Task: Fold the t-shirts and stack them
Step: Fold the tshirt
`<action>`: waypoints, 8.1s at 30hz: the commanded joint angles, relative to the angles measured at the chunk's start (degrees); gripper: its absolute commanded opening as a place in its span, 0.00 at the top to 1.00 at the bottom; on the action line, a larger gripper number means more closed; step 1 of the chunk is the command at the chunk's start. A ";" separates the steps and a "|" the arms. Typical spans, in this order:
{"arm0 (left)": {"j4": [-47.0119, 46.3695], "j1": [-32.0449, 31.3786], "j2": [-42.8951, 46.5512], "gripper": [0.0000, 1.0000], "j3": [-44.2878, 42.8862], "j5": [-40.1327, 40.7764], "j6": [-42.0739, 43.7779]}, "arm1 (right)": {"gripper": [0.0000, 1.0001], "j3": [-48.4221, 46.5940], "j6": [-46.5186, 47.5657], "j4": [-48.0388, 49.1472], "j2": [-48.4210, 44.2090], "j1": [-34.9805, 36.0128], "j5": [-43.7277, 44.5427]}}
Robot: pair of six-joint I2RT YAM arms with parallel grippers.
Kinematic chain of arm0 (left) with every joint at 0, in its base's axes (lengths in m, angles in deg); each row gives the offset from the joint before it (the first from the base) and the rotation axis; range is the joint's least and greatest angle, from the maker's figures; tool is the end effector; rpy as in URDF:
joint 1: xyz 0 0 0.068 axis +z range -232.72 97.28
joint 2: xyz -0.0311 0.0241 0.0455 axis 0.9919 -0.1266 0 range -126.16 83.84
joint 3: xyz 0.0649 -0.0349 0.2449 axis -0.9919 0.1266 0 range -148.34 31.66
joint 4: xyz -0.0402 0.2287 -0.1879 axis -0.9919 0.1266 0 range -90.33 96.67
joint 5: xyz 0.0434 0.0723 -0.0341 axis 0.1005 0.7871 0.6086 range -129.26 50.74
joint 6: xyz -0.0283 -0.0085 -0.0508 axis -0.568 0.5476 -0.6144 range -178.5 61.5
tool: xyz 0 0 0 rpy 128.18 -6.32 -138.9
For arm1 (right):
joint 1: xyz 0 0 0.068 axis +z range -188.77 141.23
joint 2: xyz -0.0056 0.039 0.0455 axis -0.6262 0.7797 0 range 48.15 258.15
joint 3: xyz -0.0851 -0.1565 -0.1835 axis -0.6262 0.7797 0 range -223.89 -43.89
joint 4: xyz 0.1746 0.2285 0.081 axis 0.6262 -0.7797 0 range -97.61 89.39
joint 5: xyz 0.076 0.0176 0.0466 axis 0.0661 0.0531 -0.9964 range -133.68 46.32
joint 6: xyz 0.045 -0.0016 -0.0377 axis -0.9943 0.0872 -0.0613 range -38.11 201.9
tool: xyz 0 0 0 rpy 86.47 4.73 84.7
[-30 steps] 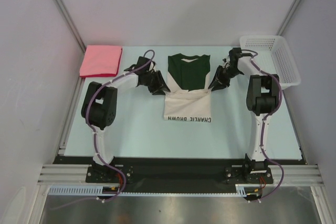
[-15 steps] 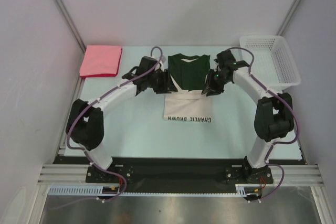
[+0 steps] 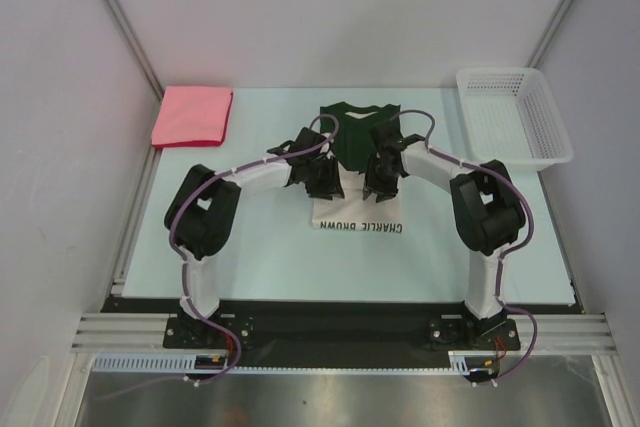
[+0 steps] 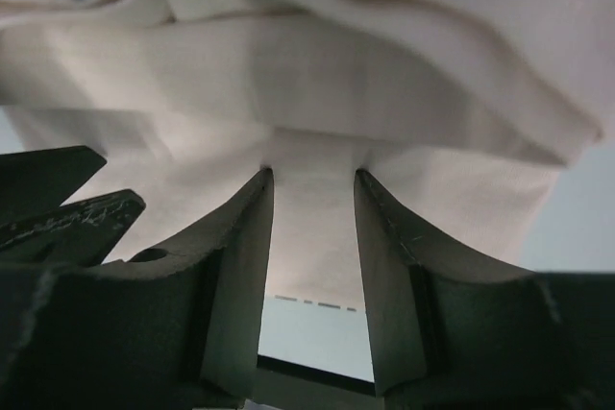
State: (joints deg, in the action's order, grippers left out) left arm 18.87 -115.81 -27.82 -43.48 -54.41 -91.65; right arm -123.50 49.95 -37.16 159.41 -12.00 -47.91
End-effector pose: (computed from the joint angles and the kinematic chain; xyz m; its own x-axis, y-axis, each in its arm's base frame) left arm 0.3627 -0.2495 0.1262 -0.9352 -0.0207 -0.3534 0.1658 0.8565 -0.4888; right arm 0.3791 0.1949 0.1368 -0.9541 0.1098 -0.2787 0.0368 0.9663 0.2547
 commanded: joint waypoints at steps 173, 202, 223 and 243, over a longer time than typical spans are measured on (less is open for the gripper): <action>-38.20 13.66 -10.93 0.58 2.19 -27.12 -13.18 | 0.86 -6.77 3.55 9.50 12.30 -24.03 -35.24; -24.48 -1.45 44.95 0.23 46.57 16.90 -40.31 | 0.36 57.71 -43.09 25.57 -62.03 -11.14 -3.46; -24.30 -5.94 29.74 0.38 49.29 21.04 -65.02 | 0.44 69.69 -66.58 37.88 -56.16 5.93 22.85; -22.72 -5.59 22.80 0.53 47.18 21.75 -69.42 | 0.47 62.83 -60.96 33.57 -45.08 3.56 19.61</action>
State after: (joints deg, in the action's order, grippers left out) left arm -8.78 -121.40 -2.49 2.27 -34.94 -160.61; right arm -61.19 -12.91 -0.57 112.64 -7.87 -29.65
